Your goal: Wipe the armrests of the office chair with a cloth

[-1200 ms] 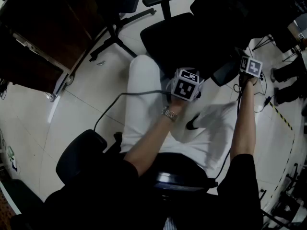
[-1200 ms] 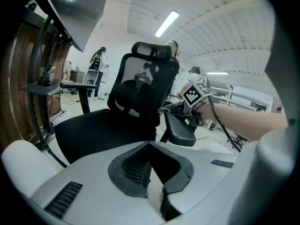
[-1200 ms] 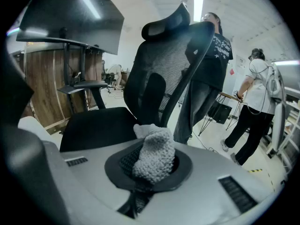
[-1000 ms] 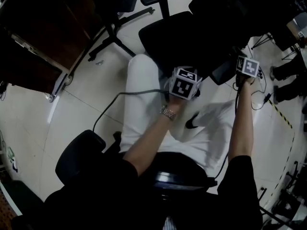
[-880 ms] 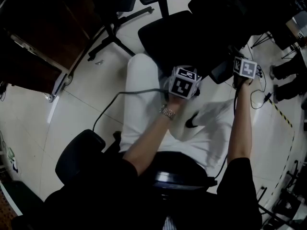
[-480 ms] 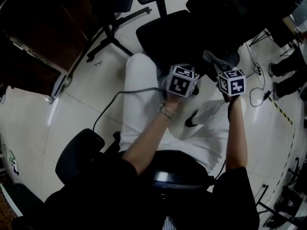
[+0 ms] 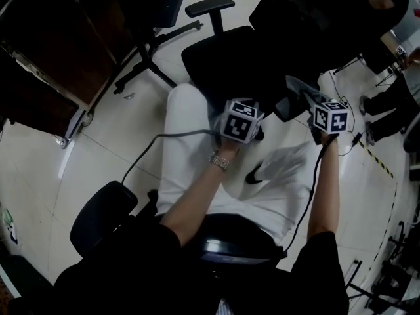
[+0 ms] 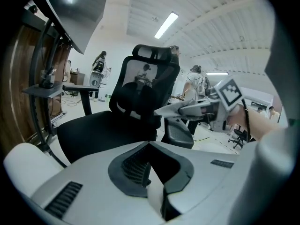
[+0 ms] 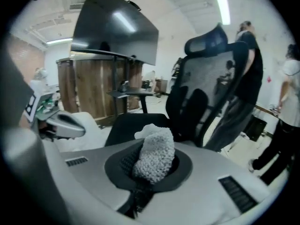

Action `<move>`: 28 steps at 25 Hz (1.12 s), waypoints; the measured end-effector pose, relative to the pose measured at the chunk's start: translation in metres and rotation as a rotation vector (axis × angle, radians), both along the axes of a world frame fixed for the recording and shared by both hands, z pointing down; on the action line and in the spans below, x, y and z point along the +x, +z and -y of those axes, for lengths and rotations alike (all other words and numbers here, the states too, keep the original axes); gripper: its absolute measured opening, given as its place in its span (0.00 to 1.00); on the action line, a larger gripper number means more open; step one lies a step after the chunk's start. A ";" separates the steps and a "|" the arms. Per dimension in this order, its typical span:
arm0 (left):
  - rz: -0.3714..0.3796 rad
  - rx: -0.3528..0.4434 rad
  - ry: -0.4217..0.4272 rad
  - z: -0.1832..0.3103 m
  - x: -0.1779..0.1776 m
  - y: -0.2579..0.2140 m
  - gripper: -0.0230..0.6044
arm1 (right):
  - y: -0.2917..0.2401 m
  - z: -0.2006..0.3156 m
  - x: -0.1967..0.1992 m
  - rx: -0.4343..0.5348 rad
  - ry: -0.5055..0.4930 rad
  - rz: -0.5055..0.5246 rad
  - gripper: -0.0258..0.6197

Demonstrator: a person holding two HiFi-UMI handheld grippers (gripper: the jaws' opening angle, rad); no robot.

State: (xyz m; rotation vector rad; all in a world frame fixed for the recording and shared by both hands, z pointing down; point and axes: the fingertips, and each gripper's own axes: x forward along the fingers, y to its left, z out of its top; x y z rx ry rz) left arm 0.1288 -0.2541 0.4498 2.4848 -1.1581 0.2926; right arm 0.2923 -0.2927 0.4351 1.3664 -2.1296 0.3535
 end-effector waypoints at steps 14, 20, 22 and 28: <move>0.010 0.000 -0.005 0.005 -0.001 0.002 0.03 | 0.039 0.047 0.066 -0.007 0.276 -0.068 0.08; 0.003 0.000 0.002 0.003 0.002 0.002 0.03 | 0.037 0.007 0.011 0.023 0.152 -0.036 0.08; 0.003 0.001 0.003 0.003 0.002 0.001 0.03 | 0.035 -0.010 -0.012 0.034 0.110 -0.013 0.08; -0.003 0.011 0.012 -0.001 0.005 -0.004 0.03 | 0.031 -0.061 -0.080 0.061 -0.014 0.100 0.08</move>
